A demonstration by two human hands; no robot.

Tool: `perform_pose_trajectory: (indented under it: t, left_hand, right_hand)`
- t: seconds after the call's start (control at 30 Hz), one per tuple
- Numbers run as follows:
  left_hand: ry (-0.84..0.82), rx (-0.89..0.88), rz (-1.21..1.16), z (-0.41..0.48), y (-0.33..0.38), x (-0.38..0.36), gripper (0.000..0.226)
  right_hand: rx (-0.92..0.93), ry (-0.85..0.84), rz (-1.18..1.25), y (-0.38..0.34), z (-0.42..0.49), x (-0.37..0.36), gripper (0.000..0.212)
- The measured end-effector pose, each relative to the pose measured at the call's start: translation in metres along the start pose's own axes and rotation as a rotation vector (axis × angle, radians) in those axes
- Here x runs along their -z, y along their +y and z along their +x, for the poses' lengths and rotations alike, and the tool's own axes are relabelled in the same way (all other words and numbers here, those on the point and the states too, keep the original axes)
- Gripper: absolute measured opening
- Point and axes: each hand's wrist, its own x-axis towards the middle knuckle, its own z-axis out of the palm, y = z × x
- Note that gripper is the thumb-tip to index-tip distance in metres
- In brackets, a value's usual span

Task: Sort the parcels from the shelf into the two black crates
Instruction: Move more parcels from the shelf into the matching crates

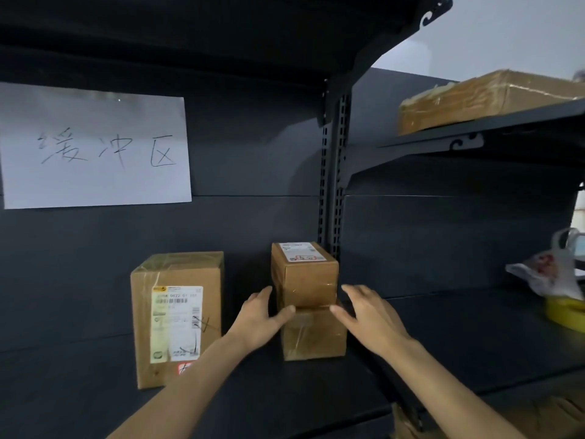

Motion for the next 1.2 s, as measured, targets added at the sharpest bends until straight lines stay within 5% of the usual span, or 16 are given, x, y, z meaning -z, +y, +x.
perform_pose_trajectory:
  t: [0.27, 0.53, 0.73, 0.9, 1.2]
  left_hand:
    - [0.074, 0.037, -0.278, 0.039, 0.027, 0.009, 0.061]
    - [-0.070, 0.035, -0.335, 0.068, 0.009, 0.000, 0.069]
    - [-0.067, -0.023, -0.403, 0.066, 0.005, -0.004, 0.099]
    - [0.009, -0.173, -0.361, 0.041, 0.004, -0.010, 0.076]
    - [0.166, -0.327, -0.362, -0.038, -0.014, -0.009, 0.079]
  right_hand:
    - [-0.039, -0.054, 0.095, 0.011, 0.054, 0.011, 0.066]
    - [-0.023, -0.127, 0.376, 0.013, 0.078, -0.007, 0.056]
    - [-0.014, -0.035, 0.522, 0.006, 0.070, -0.011, 0.055]
    - [-0.012, 0.112, 0.557, -0.002, 0.042, -0.014, 0.067]
    - [0.022, 0.185, 0.637, -0.038, -0.019, -0.039, 0.078]
